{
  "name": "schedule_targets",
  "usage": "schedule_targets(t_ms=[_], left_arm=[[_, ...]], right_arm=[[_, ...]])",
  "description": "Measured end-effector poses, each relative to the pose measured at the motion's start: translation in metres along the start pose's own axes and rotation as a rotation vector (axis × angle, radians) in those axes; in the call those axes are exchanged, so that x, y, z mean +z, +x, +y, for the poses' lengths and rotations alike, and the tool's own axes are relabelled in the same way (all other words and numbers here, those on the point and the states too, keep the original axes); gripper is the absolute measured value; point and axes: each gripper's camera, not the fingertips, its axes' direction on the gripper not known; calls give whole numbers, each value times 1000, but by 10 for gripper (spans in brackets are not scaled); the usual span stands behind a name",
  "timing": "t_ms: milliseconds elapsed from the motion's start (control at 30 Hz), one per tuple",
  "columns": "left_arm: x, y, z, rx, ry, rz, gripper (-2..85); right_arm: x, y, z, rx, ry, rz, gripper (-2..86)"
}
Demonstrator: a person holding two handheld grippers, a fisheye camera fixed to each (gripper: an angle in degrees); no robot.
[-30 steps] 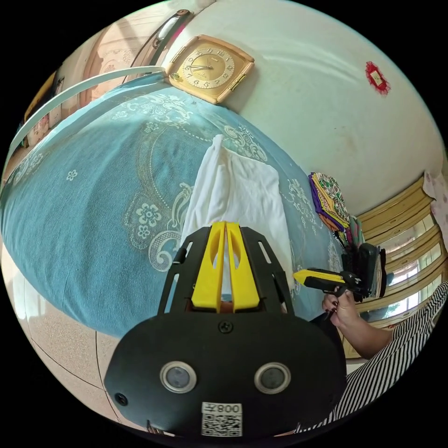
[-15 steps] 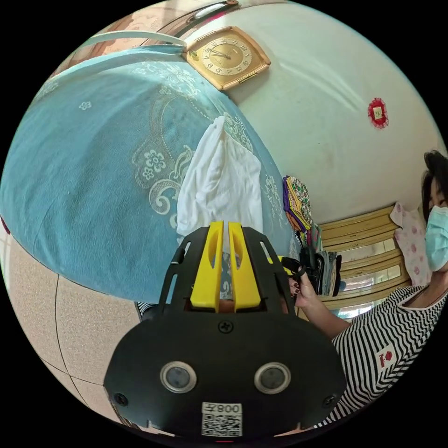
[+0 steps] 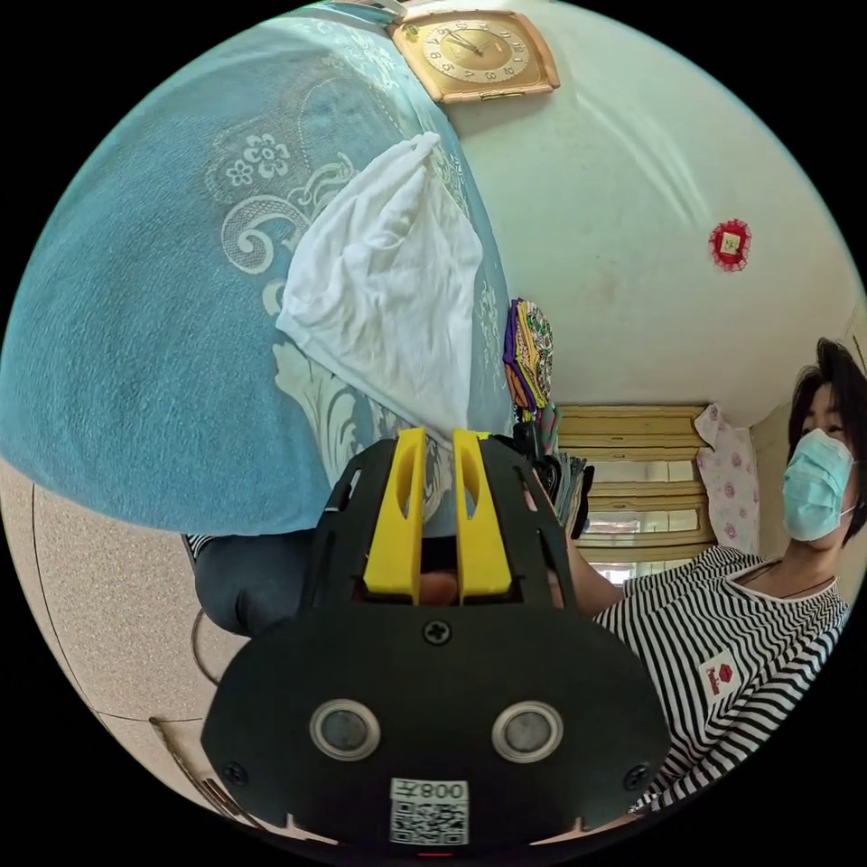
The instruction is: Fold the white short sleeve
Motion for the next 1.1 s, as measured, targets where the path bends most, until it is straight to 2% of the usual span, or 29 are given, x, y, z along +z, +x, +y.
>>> schedule_targets(t_ms=[533, 833, 1100], left_arm=[[-6, -5, -36, -113, -124, 162, 81], [-15, -24, -45, -239, 22, 409, 60], [-27, -20, -51, -243, 42, 432, 37]], right_arm=[[-46, -44, -6, 34, -7, -159, 35], [-54, -68, -7, 17, -19, -194, 41], [-54, -59, 7, 42, 16, -204, 100]])
